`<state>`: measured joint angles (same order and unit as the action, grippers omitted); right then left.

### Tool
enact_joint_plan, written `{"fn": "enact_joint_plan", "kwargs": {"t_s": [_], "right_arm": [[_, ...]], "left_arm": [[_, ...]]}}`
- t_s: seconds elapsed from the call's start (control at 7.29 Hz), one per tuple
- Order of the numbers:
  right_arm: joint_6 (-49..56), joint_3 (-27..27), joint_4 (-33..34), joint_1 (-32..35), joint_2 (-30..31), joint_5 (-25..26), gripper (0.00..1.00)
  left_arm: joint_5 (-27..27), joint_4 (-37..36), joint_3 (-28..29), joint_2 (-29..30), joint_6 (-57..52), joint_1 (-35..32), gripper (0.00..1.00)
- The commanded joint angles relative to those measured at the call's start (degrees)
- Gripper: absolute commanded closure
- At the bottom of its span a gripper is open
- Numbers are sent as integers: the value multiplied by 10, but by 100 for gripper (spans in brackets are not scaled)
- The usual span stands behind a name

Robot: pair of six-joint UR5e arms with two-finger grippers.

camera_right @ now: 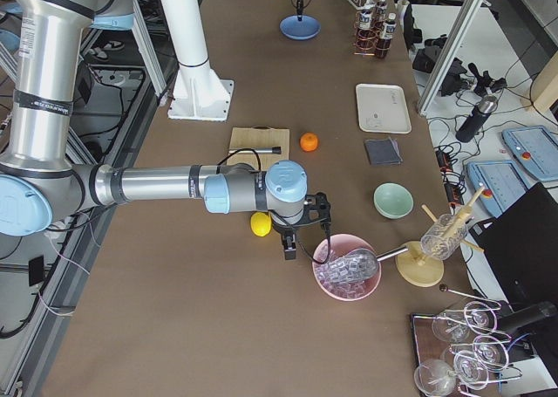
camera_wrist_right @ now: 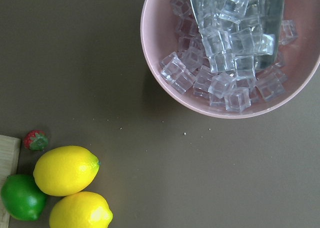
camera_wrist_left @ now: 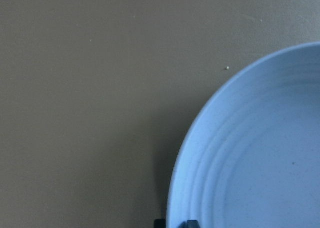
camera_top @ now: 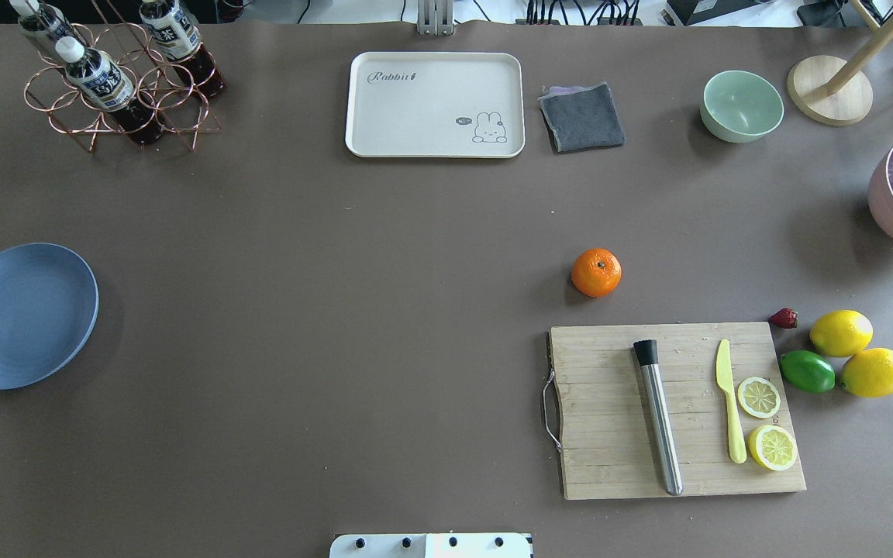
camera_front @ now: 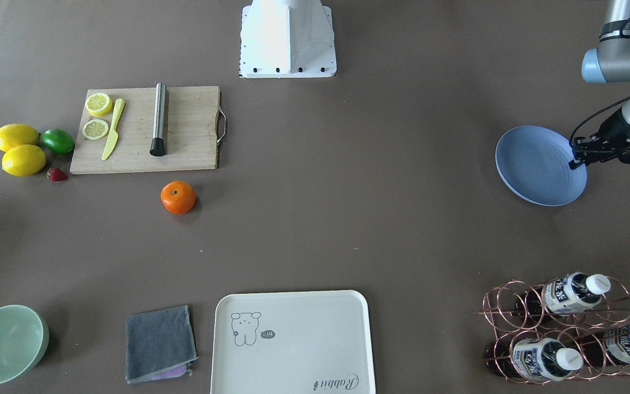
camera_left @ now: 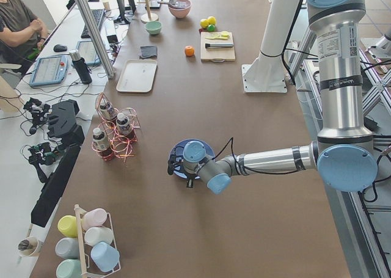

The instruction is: Pick orange to plate

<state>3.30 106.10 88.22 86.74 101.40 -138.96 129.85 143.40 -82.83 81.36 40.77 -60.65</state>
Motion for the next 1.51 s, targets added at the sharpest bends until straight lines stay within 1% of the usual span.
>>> {"fn": "enact_joint_plan", "kwargs": {"t_s": [0.0,0.14,0.27,0.41,0.55,0.69,0.82,0.96,1.1,1.24,1.37], "right_arm": [[-82,1,0,-32,-52,-1,0],[-145,5,0,-67,-83,-1,0],[-223,18,-1,-106,-116,1,0],[-292,37,0,-134,-148,2,0],[-372,45,-1,-170,-184,5,0],[-414,47,-1,-206,-207,14,0],[-463,47,-1,-253,-232,49,0],[-527,46,-2,-305,-264,88,0],[-575,39,-35,-351,-276,125,0],[-616,19,-91,-393,-281,167,0],[-650,-9,-123,-430,-295,210,0]], "left_arm": [[38,-19,-66,8,86,-1,100],[38,-42,-128,26,174,17,100],[30,-89,-192,42,248,59,100],[-16,-135,-229,86,314,100,100],[-54,-160,-234,136,377,150,100],[-90,-200,-233,193,420,189,100],[-135,-258,-229,253,452,234,100],[-184,-290,-214,304,481,287,100],[-212,-291,-183,338,502,306,100],[-230,-291,-171,353,519,328,100],[-244,-290,-171,357,525,345,100]]}}
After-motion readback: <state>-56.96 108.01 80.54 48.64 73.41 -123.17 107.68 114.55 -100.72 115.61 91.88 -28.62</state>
